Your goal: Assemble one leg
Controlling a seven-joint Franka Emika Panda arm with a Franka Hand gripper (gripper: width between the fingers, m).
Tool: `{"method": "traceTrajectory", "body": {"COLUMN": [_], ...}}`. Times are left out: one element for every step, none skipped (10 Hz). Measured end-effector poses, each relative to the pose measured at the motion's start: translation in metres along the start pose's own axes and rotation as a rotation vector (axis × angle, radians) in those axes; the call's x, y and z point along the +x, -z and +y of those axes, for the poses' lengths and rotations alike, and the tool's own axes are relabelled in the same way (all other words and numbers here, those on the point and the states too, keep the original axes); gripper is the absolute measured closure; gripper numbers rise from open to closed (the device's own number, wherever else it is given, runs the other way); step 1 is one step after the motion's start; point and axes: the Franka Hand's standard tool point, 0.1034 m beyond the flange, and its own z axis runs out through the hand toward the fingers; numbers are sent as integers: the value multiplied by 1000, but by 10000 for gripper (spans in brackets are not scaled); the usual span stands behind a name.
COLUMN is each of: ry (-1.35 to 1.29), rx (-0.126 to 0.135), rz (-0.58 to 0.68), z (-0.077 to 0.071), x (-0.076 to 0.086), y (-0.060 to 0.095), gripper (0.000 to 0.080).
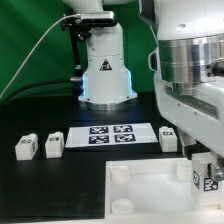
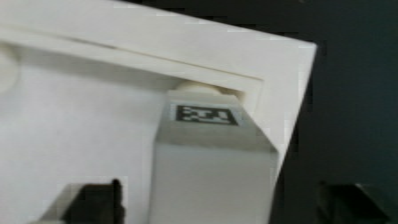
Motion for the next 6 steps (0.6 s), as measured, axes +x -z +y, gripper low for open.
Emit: {"method": "traceTrajectory", "body": {"ry": [237,312,402,514,704,922], "rx": [0,-1,-2,-2,-15,-32], "rz": [0,1,1,1,23,66], "z": [0,1,1,1,0,-4], "x": [2,2,3,3,4,1], "y": [0,0,0,0,1,4], "gripper": [170,156,156,156,151,150]}}
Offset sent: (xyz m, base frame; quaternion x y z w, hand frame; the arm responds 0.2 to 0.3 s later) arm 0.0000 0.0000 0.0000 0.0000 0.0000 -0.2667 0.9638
